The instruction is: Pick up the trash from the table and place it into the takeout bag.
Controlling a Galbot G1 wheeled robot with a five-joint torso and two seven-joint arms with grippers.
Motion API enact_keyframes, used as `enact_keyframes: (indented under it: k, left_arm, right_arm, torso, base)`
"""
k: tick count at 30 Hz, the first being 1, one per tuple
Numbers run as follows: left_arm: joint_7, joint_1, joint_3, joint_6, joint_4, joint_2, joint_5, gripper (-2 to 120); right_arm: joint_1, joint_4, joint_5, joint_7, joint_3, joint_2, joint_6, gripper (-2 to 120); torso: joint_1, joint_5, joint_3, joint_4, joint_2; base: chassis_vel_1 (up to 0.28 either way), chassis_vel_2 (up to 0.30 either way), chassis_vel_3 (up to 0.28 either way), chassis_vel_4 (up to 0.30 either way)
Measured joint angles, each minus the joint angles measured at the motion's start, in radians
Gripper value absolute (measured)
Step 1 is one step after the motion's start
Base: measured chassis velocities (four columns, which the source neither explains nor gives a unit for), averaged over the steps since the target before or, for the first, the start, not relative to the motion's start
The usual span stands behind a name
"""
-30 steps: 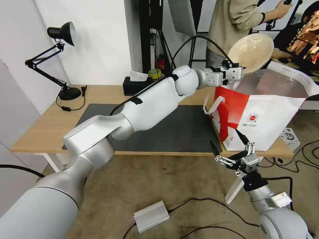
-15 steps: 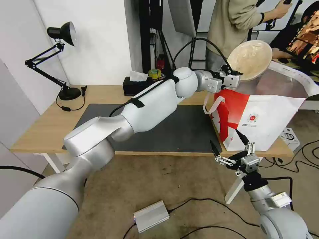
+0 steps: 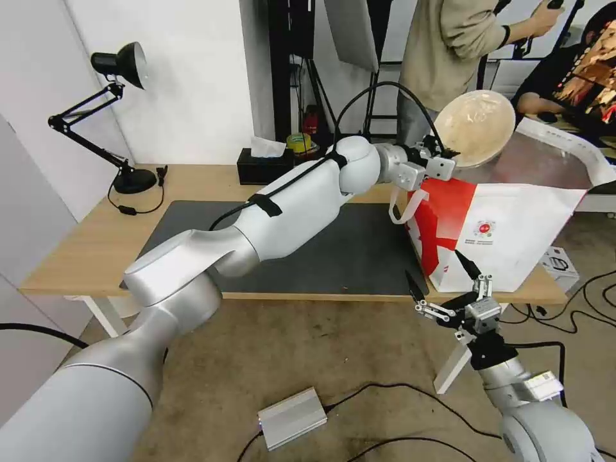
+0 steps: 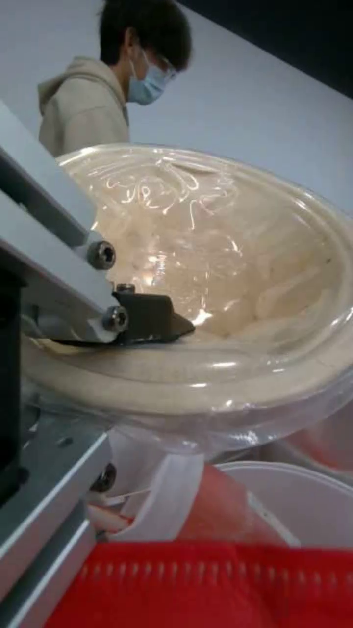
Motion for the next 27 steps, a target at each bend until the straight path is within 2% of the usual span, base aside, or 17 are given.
enact_keyframes:
  k: [13, 19, 23, 26, 27]
  left_arm:
    - [-0.006, -0.010, 0.009, 0.017, 0.007, 0.000, 0.000, 2]
    - [-0.029, -0.014, 0.014, 0.017, 0.003, 0.000, -0.002, 21]
    - [-0.035, -0.017, 0.019, 0.016, 0.000, 0.000, -0.002, 26]
    - [-0.042, -0.018, 0.023, 0.015, -0.002, 0.000, -0.004, 38]
    - [-0.042, -0.018, 0.023, 0.015, -0.002, 0.000, -0.004, 38]
  right_arm:
    - [0.000, 0.000, 0.000, 0.000, 0.000, 0.000, 0.000, 99]
    - [0.000, 0.000, 0.000, 0.000, 0.000, 0.000, 0.000, 99]
    - [0.000, 0.000, 0.000, 0.000, 0.000, 0.000, 0.000, 99]
    - [0.000, 0.000, 0.000, 0.000, 0.000, 0.000, 0.000, 99]
    - [0.000, 0.000, 0.000, 0.000, 0.000, 0.000, 0.000, 99]
  torso:
    - [0.000, 0.0001, 0.000, 0.0000, 0.000]
    - [0.000, 0.0001, 0.000, -0.0001, 0.000]
    - [0.000, 0.0001, 0.000, 0.0000, 0.000]
    - [0.000, 0.0000, 0.000, -0.0001, 0.000]
    - [0.000, 0.0000, 0.000, -0.0001, 0.000]
  base:
    - [0.000, 0.000, 0.000, 0.000]
    - [0.000, 0.000, 0.000, 0.000]
    - [0.000, 0.000, 0.000, 0.000]
    - [0.000, 0.000, 0.000, 0.000]
    - [0.000, 0.000, 0.000, 0.000]
